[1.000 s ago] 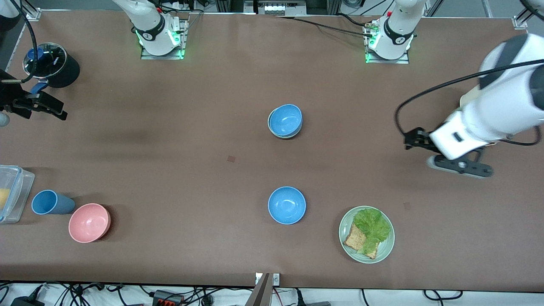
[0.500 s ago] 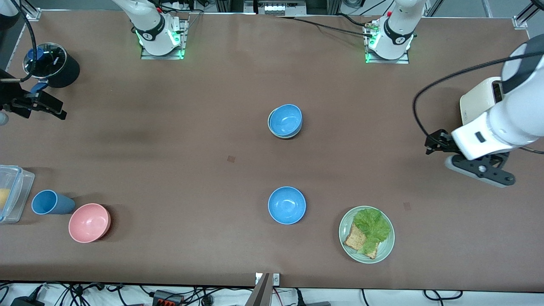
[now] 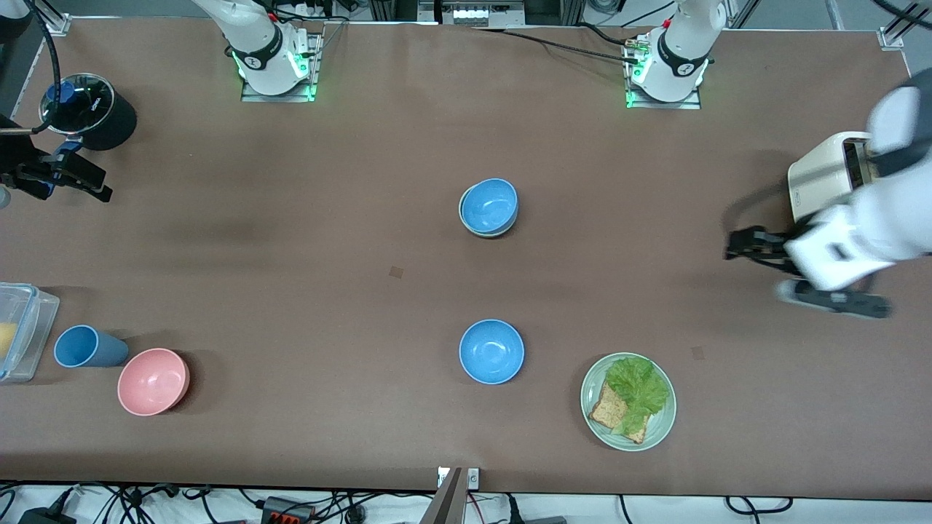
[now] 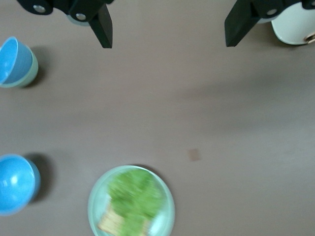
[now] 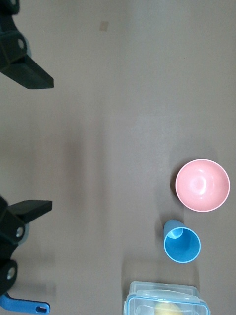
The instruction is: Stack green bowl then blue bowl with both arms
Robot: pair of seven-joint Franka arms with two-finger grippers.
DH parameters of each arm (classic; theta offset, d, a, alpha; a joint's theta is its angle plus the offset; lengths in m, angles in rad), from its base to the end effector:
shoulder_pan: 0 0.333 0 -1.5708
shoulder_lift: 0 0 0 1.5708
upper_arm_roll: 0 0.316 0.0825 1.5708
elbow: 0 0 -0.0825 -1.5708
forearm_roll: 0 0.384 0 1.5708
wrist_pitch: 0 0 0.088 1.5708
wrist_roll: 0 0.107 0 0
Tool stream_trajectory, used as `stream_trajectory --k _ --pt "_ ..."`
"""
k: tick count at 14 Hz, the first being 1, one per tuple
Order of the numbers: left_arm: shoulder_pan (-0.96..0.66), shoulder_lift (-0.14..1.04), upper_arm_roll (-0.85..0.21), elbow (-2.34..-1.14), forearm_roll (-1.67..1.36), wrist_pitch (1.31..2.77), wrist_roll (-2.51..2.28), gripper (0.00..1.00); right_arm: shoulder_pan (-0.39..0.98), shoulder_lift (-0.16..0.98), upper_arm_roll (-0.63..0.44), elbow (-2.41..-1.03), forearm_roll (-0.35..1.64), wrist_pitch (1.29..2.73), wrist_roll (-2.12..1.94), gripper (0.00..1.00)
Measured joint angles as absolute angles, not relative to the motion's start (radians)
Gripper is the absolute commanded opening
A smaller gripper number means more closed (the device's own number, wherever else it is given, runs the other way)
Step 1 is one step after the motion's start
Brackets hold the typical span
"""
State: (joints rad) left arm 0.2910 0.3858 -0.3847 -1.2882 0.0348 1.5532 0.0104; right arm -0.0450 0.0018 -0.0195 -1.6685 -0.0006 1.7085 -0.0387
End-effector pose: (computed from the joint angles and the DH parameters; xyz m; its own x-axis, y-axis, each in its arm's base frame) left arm 0.6559 -0.0119 0.5348 0.9915 -0.0906 -0.0929 -0.0804 -0.9909 0.1078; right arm 0.5642 -0.0365 0.5892 0.9989 -0.0257 0.0381 -0.0258 -0.9997 0.0021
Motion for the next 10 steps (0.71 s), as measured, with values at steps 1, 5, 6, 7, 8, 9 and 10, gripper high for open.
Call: stream_trajectory --k 1,5,6,7,8,9,10 --pt "0.279 0.361 -0.331 -1.300 0.020 1.567 0.011 1.00 -0.045 0.002 -0.020 -1.668 -0.001 1.709 -0.039 1.00" --pt "0.226 0.222 -0.251 -1.468 0.018 1.660 -0.036 1.00 -0.046 0.002 -0.022 -1.669 -0.001 1.709 -0.039 1.00" --pt "0.189 0.191 -0.221 -1.511 0.018 1.672 -0.048 1.00 -0.046 0.002 -0.023 -1.669 -0.001 1.709 -0.039 1.00" --pt "0.137 0.166 -0.172 -1.543 0.018 1.669 -0.059 1.00 -0.046 0.002 -0.023 -1.669 -0.001 1.709 -0.039 1.00" --pt "0.080 0.151 -0.111 -1.562 0.018 1.662 -0.066 1.00 -0.046 0.002 -0.023 -1.669 -0.001 1.708 -0.039 1.00" --pt "0.036 0.144 -0.060 -1.571 0.018 1.658 -0.068 1.00 -0.046 0.002 -0.023 -1.669 -0.001 1.708 -0.039 1.00" --pt "0.014 0.142 -0.032 -1.575 0.018 1.656 -0.068 1.00 -0.046 0.002 -0.023 -1.670 -0.001 1.708 -0.039 1.00"
